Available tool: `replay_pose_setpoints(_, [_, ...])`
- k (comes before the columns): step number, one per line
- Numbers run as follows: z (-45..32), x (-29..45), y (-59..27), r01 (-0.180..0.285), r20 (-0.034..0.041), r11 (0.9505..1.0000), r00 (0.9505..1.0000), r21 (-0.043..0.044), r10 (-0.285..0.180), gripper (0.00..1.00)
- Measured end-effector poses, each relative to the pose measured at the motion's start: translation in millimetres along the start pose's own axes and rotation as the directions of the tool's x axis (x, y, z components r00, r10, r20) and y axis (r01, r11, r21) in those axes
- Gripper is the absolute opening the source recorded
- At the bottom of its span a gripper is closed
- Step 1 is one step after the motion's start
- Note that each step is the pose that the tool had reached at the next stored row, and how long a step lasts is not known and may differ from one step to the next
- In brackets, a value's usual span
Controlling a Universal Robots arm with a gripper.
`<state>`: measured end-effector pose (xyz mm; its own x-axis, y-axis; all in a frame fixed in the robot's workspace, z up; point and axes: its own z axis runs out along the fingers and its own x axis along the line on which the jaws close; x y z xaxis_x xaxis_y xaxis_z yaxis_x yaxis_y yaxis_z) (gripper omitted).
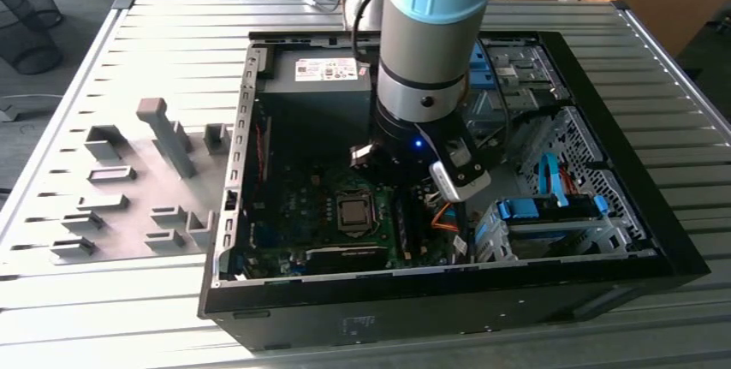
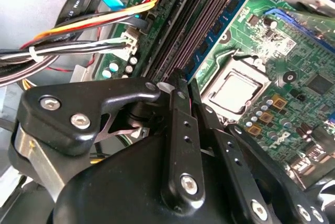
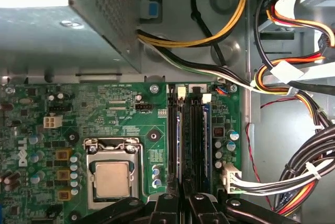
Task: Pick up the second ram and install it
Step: 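Insert the second ram into the second slot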
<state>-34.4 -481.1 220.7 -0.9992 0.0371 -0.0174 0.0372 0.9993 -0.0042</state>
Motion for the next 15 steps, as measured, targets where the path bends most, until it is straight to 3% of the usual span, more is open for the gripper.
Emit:
replay_pose_setpoints(4, [1.2,-0.5,0.1,-0.001,-0.0002,1.0000,1.0000,-0.0014,0.001,0.14])
replay_pose_setpoints(10, [3.3,-1.1,0.3,-0.002,-0.0006,0.9999,1.0000,-0.0150,0.002,0.14])
replay_pose_setpoints(15, [4.6,-2.4,0.4,-0.009,-0.0010,0.9998,1.0000,-0.0175,0.009,0.14])
